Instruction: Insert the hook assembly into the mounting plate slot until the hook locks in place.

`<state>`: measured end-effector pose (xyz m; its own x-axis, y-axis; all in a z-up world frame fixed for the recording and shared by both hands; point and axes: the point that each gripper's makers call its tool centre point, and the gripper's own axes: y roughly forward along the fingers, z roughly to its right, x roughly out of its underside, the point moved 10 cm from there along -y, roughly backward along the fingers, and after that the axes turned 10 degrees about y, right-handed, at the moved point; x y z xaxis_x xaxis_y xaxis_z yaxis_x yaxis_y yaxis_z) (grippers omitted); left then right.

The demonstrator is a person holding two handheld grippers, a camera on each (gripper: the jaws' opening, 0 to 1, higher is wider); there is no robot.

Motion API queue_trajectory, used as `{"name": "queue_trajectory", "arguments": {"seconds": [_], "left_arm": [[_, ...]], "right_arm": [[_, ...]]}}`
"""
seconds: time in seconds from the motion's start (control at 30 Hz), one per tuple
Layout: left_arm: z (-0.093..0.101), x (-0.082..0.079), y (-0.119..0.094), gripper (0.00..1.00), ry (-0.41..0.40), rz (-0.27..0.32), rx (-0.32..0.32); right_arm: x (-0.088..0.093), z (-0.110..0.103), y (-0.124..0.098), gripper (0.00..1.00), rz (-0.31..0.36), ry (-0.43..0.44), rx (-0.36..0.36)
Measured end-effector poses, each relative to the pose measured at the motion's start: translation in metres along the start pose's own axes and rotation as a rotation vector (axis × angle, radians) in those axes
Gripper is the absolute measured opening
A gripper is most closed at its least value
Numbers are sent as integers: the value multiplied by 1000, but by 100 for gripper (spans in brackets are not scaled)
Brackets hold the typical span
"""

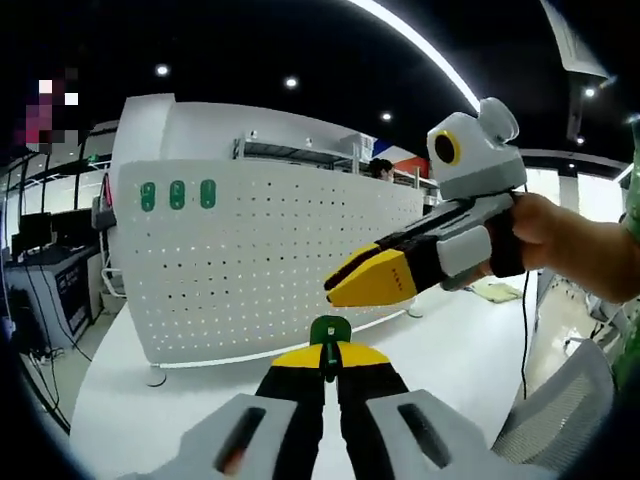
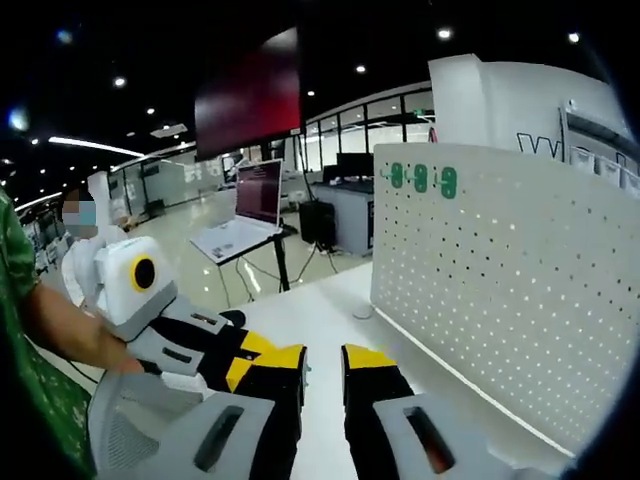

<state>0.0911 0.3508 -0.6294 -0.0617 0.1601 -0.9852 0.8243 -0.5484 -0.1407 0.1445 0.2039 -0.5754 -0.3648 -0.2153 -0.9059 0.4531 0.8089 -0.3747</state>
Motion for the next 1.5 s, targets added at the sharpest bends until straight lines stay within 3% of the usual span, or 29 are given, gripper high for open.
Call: {"name": "queue_trajectory", "arguments": {"seconds": [0.8, 1.5], "left_arm": [[-12, -19, -1, 3, -18, 28, -55], [-21, -47, -2, 3, -15, 70, -100]], "right_arm": [[-8, 21, -51, 33, 173, -19, 143], [-12, 30, -90, 53, 257, -8, 215]]}}
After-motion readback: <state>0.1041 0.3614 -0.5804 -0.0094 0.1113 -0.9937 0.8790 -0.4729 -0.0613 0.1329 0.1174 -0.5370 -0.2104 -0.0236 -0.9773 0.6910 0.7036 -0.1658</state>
